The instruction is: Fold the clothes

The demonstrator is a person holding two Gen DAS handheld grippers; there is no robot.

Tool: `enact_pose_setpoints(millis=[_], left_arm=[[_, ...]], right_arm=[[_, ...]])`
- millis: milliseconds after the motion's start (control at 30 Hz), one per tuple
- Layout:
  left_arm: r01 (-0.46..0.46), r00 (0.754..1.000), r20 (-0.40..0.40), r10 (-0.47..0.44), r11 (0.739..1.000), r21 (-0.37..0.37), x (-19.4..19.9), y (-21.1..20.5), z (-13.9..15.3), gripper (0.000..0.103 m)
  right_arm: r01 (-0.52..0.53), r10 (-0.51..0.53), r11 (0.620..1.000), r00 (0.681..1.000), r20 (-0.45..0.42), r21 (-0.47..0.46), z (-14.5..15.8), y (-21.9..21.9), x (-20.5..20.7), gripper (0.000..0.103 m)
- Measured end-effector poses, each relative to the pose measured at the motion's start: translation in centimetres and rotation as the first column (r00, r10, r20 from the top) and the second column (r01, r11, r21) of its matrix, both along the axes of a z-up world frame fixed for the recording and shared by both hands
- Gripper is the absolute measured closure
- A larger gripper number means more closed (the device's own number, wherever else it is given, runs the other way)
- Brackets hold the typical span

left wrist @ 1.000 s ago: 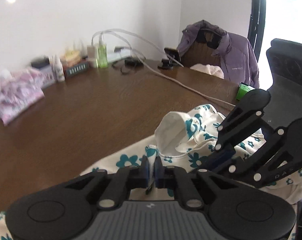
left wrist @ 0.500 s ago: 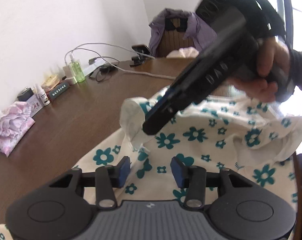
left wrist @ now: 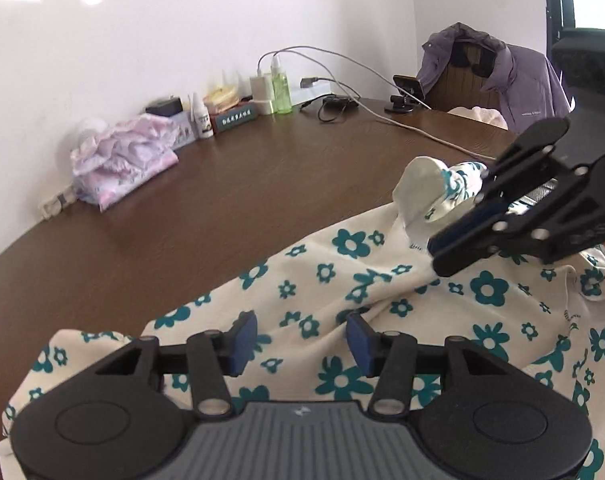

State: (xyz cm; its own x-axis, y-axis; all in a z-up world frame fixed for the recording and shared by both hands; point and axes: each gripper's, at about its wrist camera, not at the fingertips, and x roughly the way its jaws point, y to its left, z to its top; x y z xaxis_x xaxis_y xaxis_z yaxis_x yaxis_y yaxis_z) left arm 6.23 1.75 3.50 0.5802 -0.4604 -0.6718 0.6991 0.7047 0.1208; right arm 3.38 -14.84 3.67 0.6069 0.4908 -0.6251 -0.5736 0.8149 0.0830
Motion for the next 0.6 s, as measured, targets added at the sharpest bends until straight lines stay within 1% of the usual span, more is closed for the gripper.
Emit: enact_pose_setpoints(millis=[33,67,100,133,167,233,267,300,333,400,467,500,533,567,600], left_arm=[[0.007,1.000,-0.004,-0.007,1.000,0.000,0.1,0.2,-0.1,0.054],[0.013,1.000,-0.004,-0.013,1.000,0.006,0.2,0.3,-0.3,0.054],[0.013,1.000,-0.006,-0.013,1.000,0.016,0.3,0.3,-0.5,0.053],[0.008,1.000,-0.009,-0.007,1.000,0.019,0.5,0.3,-0.7,0.051],[-0.004,1.000,-0.013,0.005,1.000,0.013,0.7,0.5,-0.8,0.046],[-0.031,0.999,-0.022,0.032,0.999,0.007,0.6,0.8,-0.9,0.044],[-0.041,0.999,-0.023,0.041,0.999,0.010,0.4,1.0,-0.8,0.044],[-0.049,0.999,-0.017,0.049,0.999,0.016,0.3,1.2,-0.8,0.043],[-0.057,0.998,-0.008,0.057,0.998,0.023,0.1,1.3,-0.8,0.040],[-0.075,0.997,-0.003,0.075,0.997,0.032,0.0,1.3,-0.6,0.039],[-0.083,0.997,-0.001,0.083,0.996,0.013,0.3,1.0,-0.1,0.039],[-0.082,0.997,-0.001,0.082,0.997,0.006,0.4,0.7,0.1,0.039],[-0.075,0.997,-0.002,0.075,0.997,0.009,0.6,0.4,0.1,0.039],[-0.066,0.998,-0.003,0.066,0.998,0.026,0.7,-0.1,0.1,0.039],[-0.060,0.998,-0.001,0.060,0.997,0.048,0.7,-0.5,-0.1,0.039]], right_arm=[[-0.012,0.013,1.000,1.000,0.017,-0.016,0.2,0.2,-0.3,0.073],[-0.025,0.026,0.999,0.999,0.033,-0.032,0.4,0.3,-0.5,0.074],[-0.041,0.044,0.996,0.999,0.029,-0.073,0.4,0.8,-0.1,0.081],[-0.052,0.053,0.994,0.999,0.006,-0.100,0.1,1.2,0.6,0.102],[-0.063,0.061,0.990,0.998,-0.018,-0.126,-0.3,1.6,1.3,0.103],[-0.074,0.072,0.982,0.997,-0.019,-0.176,-0.8,2.1,1.7,0.103],[-0.064,0.066,0.979,0.998,0.004,-0.193,-0.7,2.2,1.5,0.103],[-0.052,0.056,0.982,0.998,0.016,-0.181,-0.3,1.9,1.2,0.103],[-0.040,0.045,0.985,0.999,0.027,-0.165,0.1,1.6,1.0,0.103],[-0.015,0.022,0.991,0.999,0.048,-0.134,0.8,0.9,0.6,0.103],[-0.041,0.045,0.991,0.999,0.030,-0.126,0.6,0.9,0.4,0.103],[-0.057,0.060,0.991,0.998,0.020,-0.122,0.3,1.0,0.3,0.099],[-0.061,0.063,0.990,0.998,0.013,-0.127,0.0,1.2,0.3,0.087],[-0.064,0.066,0.989,0.998,0.007,-0.133,-0.4,1.4,0.4,0.085],[-0.064,0.064,0.988,0.998,-0.001,-0.138,-0.8,1.5,0.6,0.093]])
